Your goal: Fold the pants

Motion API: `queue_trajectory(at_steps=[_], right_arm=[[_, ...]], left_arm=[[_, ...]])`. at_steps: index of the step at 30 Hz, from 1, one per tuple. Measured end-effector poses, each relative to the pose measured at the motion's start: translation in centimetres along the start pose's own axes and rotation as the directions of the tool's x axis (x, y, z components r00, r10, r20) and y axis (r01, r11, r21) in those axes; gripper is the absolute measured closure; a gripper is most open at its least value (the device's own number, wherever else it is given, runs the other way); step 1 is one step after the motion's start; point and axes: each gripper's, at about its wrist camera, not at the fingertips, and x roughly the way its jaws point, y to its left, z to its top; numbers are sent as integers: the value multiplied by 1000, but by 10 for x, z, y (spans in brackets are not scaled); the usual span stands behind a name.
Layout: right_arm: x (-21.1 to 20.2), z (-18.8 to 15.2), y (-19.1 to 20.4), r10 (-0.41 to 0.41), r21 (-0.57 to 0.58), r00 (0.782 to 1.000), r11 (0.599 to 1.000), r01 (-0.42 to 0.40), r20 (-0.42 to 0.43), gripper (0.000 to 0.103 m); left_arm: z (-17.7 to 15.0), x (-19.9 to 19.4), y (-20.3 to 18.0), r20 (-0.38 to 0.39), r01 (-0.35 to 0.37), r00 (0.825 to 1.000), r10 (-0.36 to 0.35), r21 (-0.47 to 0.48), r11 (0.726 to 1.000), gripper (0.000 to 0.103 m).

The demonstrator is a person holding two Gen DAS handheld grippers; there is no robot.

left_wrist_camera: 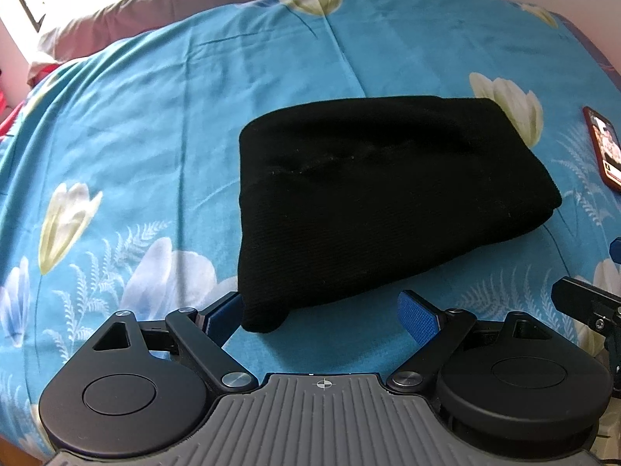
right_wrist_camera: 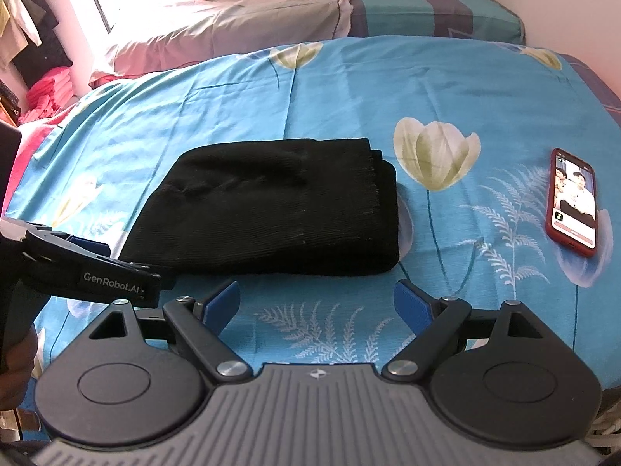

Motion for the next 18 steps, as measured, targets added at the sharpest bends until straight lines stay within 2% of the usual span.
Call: queue_trajectory(at_steps=[18], right_arm=[[3, 0, 2, 4, -5, 1000, 1000, -4, -6, 13]], left_arm=[[0, 3, 2, -10, -2, 1000, 2, -1, 1000, 0]])
